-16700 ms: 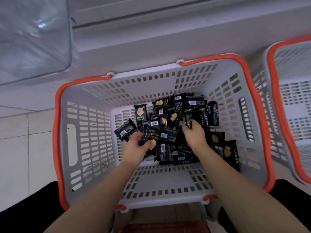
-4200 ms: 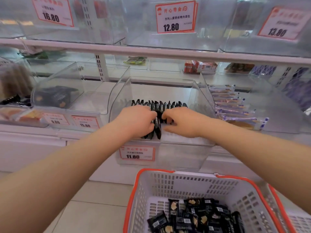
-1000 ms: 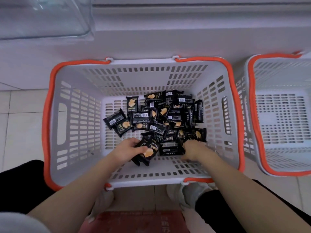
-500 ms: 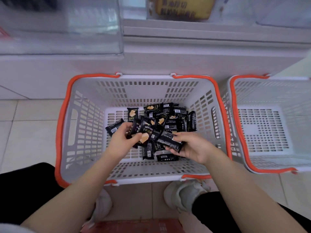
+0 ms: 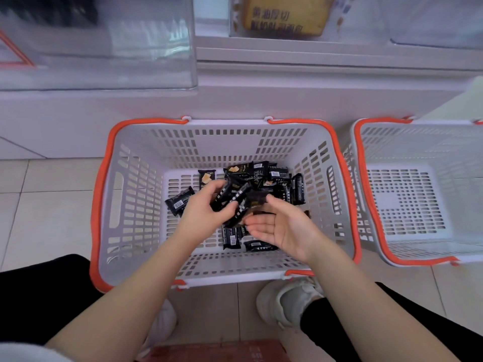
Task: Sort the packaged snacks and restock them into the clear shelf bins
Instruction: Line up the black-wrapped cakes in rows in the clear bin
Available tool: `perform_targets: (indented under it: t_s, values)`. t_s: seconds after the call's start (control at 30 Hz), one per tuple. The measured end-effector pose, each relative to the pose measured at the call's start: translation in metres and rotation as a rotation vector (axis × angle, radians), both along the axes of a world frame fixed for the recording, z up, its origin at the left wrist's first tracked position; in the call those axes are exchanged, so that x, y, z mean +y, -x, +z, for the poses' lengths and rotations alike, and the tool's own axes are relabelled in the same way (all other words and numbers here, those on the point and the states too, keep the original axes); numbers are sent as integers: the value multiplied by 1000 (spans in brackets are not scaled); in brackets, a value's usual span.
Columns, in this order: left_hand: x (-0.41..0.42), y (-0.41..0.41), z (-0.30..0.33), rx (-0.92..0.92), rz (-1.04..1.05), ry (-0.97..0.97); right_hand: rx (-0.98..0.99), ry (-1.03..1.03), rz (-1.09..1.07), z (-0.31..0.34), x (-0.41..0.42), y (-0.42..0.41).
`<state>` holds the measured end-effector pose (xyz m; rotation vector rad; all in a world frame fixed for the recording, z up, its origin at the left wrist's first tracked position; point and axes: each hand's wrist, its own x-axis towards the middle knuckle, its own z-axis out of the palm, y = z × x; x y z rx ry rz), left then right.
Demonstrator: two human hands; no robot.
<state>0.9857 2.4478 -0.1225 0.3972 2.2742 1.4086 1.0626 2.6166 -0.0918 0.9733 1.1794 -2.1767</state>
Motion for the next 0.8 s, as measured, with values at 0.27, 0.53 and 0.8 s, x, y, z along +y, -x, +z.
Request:
perform_targets:
  t_s: [0.27, 0.53, 0.8]
  values:
    - [15, -14, -28, -447, 248, -125, 100, -823, 188, -19, -16, 11]
    - [24, -23, -52, -574, 132, -53, -43, -637, 193, -52, -35, 8]
    - [10, -3, -69, -484, 127, 219, -52, -830, 641, -97, 10, 11]
